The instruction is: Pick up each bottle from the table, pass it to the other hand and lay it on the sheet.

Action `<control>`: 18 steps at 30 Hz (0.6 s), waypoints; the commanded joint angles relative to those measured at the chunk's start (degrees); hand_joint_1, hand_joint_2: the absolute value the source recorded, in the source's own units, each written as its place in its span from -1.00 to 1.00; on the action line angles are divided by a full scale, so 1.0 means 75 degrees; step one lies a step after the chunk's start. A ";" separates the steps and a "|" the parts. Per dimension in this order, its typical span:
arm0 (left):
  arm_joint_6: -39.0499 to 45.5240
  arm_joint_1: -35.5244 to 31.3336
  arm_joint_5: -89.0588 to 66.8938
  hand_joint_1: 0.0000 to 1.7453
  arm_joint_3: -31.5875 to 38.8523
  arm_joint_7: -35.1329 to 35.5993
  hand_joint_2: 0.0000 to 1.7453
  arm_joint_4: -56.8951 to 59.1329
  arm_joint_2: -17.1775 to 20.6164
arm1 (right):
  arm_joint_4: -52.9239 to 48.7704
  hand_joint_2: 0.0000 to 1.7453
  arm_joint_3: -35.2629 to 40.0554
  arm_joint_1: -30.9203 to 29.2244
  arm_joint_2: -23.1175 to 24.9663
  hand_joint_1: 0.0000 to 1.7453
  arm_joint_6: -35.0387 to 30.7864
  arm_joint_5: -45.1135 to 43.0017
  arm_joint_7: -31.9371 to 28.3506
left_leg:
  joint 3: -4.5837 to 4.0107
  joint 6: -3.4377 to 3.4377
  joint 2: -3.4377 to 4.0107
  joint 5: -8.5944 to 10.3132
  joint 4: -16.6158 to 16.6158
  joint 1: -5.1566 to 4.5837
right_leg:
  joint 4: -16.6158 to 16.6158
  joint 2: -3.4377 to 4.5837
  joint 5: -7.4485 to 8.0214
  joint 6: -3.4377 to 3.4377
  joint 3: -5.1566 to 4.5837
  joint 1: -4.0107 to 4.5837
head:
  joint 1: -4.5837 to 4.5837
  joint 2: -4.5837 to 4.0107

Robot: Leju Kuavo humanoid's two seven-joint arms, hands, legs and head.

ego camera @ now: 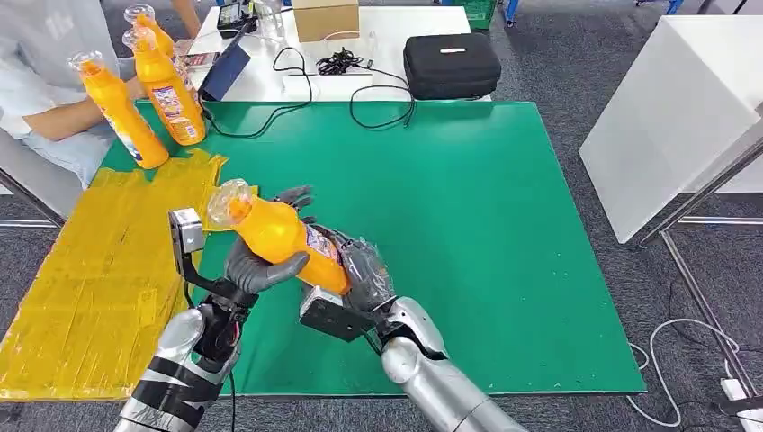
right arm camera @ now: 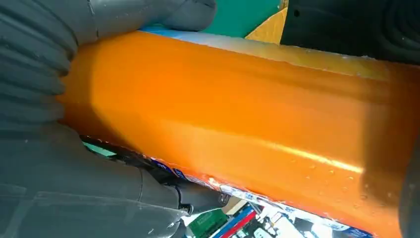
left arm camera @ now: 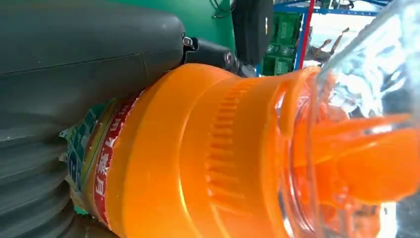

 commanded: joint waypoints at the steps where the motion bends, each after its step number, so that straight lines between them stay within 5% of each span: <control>1: 0.0049 -0.0448 0.0009 1.00 -0.0147 0.0015 1.00 0.0501 -0.0023 | 0.0631 1.00 0.0551 -0.0197 -0.0067 1.00 0.0067 0.0031 -0.0017 | 0.0020 -0.0005 -0.0009 -0.0004 -0.0006 0.0003 | -0.0005 -0.0015 -0.0007 -0.0006 0.0022 0.0004 | 0.0000 0.0000; 6: 0.0168 -0.0387 -0.0006 1.00 -0.0089 -0.0022 1.00 0.0500 -0.0053 | 0.0472 1.00 0.0474 -0.0105 -0.0098 1.00 -0.0016 -0.0096 -0.0027 | 0.0020 -0.0005 -0.0010 -0.0004 -0.0005 0.0005 | -0.0006 -0.0016 -0.0007 -0.0006 0.0023 0.0006 | 0.0000 0.0000; 7: 0.0205 -0.0371 -0.0018 1.00 -0.0081 -0.0042 1.00 0.0484 -0.0049 | 0.0390 1.00 0.0413 -0.0055 -0.0099 0.84 -0.0111 -0.0137 -0.0064 | 0.0032 -0.0007 -0.0013 -0.0009 -0.0004 0.0007 | -0.0005 -0.0021 -0.0013 -0.0008 0.0036 0.0009 | 0.0000 0.0000; 8: 0.0298 -0.0320 -0.0049 1.00 -0.0043 -0.0084 1.00 0.0427 -0.0050 | 0.0193 1.00 0.0330 0.0049 -0.0120 -1.00 -0.0243 -0.0215 -0.0123 | 0.0042 -0.0009 -0.0014 -0.0014 -0.0003 0.0009 | -0.0004 -0.0025 -0.0018 -0.0010 0.0047 0.0012 | 0.0000 0.0000; 18: 0.0527 -0.0185 -0.0169 1.00 0.0101 -0.0144 1.00 0.0239 0.0020 | -0.0659 1.00 0.0174 0.0326 -0.0356 -1.00 -0.0259 -0.0423 -0.0130 | 0.0028 -0.0006 -0.0004 -0.0013 -0.0001 0.0008 | -0.0003 -0.0012 -0.0013 -0.0007 0.0030 0.0009 | 0.0003 0.0000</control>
